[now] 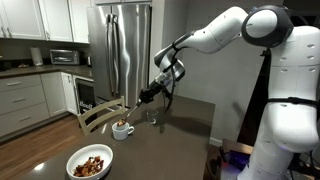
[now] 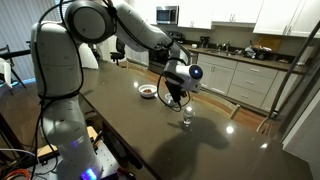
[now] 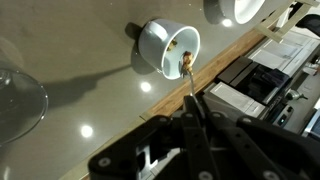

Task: Use the spoon to move some contents of the bowl to the mug and the glass cup

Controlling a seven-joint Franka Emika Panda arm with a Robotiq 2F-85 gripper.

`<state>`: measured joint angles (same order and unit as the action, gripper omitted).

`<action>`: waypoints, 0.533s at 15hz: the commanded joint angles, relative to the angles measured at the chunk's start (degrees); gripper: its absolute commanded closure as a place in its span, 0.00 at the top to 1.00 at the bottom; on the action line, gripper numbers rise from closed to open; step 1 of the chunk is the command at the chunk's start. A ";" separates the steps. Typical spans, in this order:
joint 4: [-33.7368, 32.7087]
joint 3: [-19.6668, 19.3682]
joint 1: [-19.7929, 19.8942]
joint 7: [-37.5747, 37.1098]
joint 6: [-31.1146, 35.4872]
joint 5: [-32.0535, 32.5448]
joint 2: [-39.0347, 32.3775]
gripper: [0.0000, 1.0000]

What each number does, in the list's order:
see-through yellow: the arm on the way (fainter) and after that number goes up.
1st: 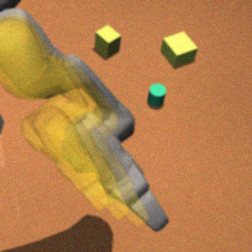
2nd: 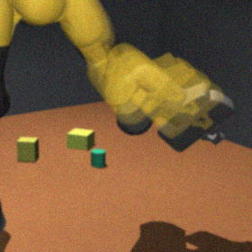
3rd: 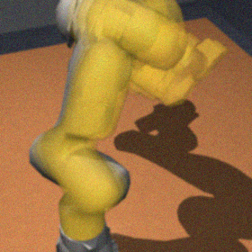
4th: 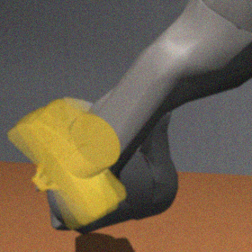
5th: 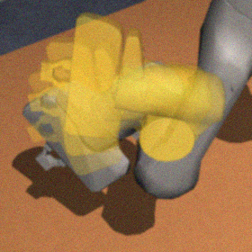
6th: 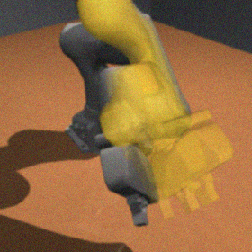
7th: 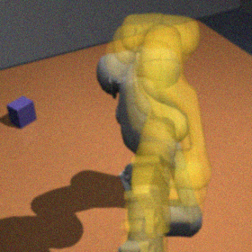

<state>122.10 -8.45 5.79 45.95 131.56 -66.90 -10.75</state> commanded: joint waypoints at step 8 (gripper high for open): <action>1.06 2.10 -0.38 -8.94 4.37 10.10 2.65 0.03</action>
<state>122.10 -7.30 5.65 40.92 134.24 -60.25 -10.19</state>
